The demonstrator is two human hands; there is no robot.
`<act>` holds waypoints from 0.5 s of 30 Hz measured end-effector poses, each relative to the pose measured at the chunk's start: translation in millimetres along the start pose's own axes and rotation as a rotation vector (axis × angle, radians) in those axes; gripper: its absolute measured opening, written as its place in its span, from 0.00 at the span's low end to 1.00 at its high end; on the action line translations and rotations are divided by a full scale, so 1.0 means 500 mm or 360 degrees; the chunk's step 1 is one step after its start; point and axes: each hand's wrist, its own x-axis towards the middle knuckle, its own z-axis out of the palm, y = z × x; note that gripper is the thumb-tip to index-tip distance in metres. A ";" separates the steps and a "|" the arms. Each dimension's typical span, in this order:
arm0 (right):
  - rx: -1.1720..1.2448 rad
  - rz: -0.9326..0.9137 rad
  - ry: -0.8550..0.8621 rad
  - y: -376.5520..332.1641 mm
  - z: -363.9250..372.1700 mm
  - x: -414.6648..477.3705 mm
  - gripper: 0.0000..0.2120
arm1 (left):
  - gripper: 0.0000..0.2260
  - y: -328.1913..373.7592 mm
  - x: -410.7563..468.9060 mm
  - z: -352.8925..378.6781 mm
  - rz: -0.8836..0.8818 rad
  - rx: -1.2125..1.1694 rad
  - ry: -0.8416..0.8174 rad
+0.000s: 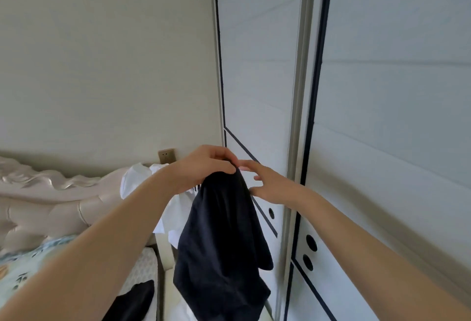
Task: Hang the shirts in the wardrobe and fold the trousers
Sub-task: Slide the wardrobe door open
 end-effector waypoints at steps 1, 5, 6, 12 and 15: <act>-0.0055 -0.0013 -0.0071 -0.010 0.002 -0.014 0.26 | 0.06 -0.003 -0.006 0.006 0.0021 0.0028 -0.0067; -0.0077 0.0161 -0.0213 -0.002 0.030 -0.067 0.14 | 0.06 -0.020 -0.034 0.014 0.0075 0.0184 -0.0210; -0.0063 0.0205 -0.0197 0.007 0.036 -0.081 0.12 | 0.06 -0.025 -0.040 0.014 0.0079 0.0243 -0.0234; -0.0067 0.0330 0.0043 0.026 0.035 -0.175 0.14 | 0.12 -0.049 -0.069 0.014 -0.0006 0.0630 -0.0399; -0.0187 0.0330 0.0063 0.015 0.025 -0.205 0.14 | 0.17 -0.065 -0.079 0.022 0.0023 0.0975 -0.0453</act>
